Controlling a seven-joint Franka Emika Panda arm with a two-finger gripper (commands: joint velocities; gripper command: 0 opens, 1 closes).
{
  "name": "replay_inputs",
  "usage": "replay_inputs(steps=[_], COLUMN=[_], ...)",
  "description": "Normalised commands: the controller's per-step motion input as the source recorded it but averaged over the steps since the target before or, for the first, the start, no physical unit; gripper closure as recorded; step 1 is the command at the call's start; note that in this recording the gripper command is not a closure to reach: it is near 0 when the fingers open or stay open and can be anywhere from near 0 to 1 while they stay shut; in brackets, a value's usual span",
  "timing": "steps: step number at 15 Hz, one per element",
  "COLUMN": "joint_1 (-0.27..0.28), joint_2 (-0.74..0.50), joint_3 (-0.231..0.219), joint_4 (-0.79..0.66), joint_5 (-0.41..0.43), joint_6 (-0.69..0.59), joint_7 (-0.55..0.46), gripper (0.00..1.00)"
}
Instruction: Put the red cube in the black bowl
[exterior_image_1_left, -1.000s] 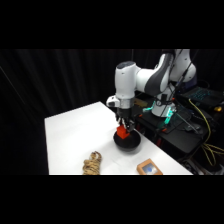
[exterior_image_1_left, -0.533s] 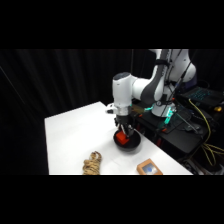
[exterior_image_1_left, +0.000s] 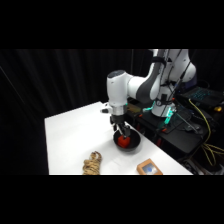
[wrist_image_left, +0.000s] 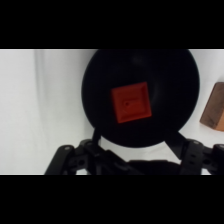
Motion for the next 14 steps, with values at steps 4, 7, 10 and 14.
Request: replay_inputs(steps=[4, 7, 10, 14], joint_1=[0.0, -0.006, -0.01, -0.015], joint_2=[-0.18, -0.26, -0.29, -0.23], joint_3=[-0.06, -0.019, 0.0, 0.019], joint_4=[0.26, 0.27, 0.22, 0.19], joint_5=[-0.164, -0.1, -0.122, -0.135], joint_6=[-0.5, -0.55, -0.48, -0.37], joint_7=[0.16, 0.17, 0.15, 0.16], gripper=[0.0, 0.0, 0.0, 0.0])
